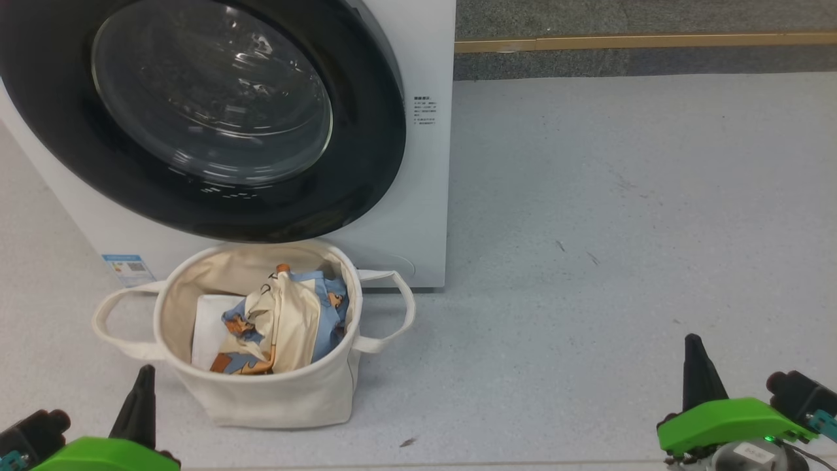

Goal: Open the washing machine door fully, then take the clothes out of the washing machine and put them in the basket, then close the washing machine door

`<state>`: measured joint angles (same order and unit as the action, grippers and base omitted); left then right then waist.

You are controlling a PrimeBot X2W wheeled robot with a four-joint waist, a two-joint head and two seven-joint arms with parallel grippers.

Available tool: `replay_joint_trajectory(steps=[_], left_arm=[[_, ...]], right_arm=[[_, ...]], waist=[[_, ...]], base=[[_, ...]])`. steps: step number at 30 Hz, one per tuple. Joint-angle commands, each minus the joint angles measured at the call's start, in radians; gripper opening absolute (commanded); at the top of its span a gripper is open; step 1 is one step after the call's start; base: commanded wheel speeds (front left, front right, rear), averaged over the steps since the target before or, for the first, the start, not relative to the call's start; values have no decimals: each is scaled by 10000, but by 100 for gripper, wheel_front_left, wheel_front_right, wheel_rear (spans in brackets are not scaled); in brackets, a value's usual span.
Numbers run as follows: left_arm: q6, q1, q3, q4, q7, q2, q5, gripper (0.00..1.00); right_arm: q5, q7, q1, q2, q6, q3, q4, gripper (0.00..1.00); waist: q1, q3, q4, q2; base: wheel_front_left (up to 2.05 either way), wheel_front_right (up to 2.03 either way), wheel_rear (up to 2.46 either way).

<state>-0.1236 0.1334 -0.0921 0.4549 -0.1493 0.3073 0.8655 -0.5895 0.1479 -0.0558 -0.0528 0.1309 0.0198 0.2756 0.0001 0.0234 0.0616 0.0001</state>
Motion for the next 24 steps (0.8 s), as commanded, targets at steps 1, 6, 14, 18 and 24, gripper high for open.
replay_joint_trajectory(steps=[1,6,14,18,24], left_arm=[[-21,352,304,-390,87,127,213,0],[-23,325,384,-468,202,4,541,0],[-28,270,544,-622,433,-240,1195,0],[-30,242,625,-699,549,-363,1522,0],[-34,194,765,-835,752,-578,2096,0]], right_arm=[[-306,-74,-473,-18,-1,31,-333,0],[-755,-190,-475,-16,-1,73,-332,0],[-1650,-420,-480,-12,-1,156,-330,0],[-2099,-536,-482,-10,-1,198,-329,0],[-2885,-739,-486,-7,-1,271,-327,0]], waist=[[-1,-4,-10,-1],[-1,-16,-38,-1],[-1,-40,-93,-1],[-1,-52,-120,-1],[-1,-73,-168,-1]], base=[[0,0,0],[0,0,0],[0,0,0],[0,0,0],[0,0,0]])
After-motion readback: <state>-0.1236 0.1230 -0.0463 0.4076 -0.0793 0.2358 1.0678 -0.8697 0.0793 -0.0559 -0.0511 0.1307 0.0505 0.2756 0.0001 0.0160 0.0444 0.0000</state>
